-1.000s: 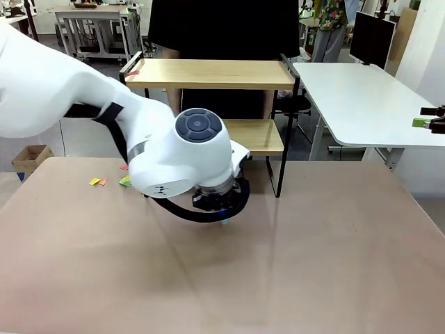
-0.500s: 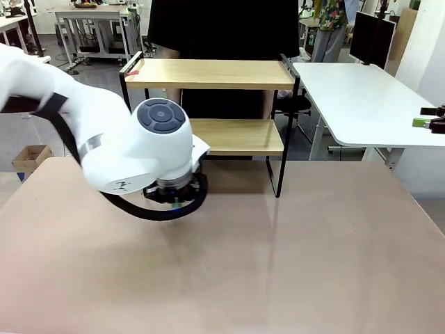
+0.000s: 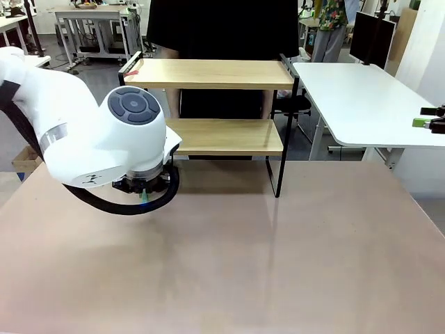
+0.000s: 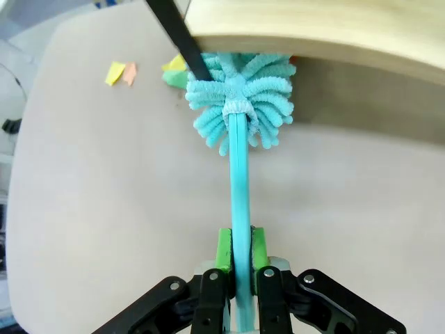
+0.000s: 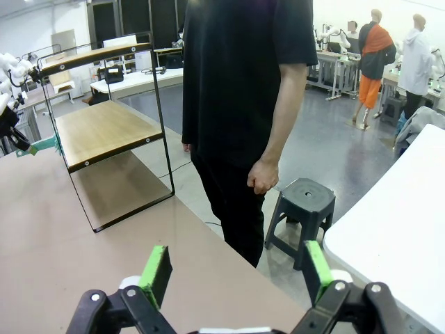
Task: Clean the shelf.
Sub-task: Clean the specific section of the Shelf indicated by the human with the Duster.
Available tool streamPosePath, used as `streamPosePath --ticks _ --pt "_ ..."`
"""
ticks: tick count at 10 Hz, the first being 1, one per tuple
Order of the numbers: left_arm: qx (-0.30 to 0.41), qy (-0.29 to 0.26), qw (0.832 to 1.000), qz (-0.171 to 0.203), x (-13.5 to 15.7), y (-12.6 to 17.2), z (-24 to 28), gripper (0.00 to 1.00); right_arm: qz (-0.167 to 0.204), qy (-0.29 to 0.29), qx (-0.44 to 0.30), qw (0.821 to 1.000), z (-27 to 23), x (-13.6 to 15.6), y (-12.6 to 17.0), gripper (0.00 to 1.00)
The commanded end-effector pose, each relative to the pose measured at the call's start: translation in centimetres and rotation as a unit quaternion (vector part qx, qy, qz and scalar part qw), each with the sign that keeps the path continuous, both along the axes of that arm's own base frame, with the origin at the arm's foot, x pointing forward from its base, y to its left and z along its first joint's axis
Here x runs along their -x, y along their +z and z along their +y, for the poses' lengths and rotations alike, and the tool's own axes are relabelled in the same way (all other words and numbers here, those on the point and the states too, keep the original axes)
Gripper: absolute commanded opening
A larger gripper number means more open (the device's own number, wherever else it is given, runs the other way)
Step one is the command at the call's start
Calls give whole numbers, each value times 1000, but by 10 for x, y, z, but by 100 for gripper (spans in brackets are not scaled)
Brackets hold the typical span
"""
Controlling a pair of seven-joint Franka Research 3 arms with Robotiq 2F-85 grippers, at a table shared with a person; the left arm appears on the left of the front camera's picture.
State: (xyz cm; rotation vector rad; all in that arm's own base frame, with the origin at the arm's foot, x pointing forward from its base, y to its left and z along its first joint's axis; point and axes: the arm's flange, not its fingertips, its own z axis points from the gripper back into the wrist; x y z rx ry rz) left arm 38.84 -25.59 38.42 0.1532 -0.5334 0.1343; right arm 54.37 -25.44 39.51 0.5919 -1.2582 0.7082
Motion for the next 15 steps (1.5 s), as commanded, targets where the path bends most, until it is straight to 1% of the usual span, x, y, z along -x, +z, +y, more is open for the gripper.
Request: streamPosePath --ticks 1,4,5,6,7,9,10,12,13,14,15 --pt "-9 5 1000 11 -4 -10 5 13 -1 2 2 1000 2 0 2 100" --pt "-9 5 1000 11 -4 -10 5 13 -1 2 2 1000 2 0 2 100" --pt "-2 0 1000 11 0 -8 0 13 -1 2 2 1000 2 0 2 100" --pt "-2 -41 999 -5 8 2 3 13 -1 2 2 1000 2 0 2 100" --pt "23 -90 996 7 17 6 11 13 -1 2 2 1000 2 0 2 100" --pt "35 -161 986 8 32 15 24 13 -1 2 2 1000 2 0 2 100" --pt "35 -231 972 14 36 24 31 13 -1 2 2 1000 2 0 2 100" --pt "44 -306 950 28 41 41 53 13 -1 2 2 1000 2 0 2 100" --pt "32 -342 939 32 45 53 68 13 -1 2 2 1000 2 0 2 100" --pt "30 -381 923 49 48 62 81 13 -1 2 2 1000 2 0 2 100" --pt "10 -435 896 88 49 64 93 13 -1 2 2 1000 2 0 2 100"
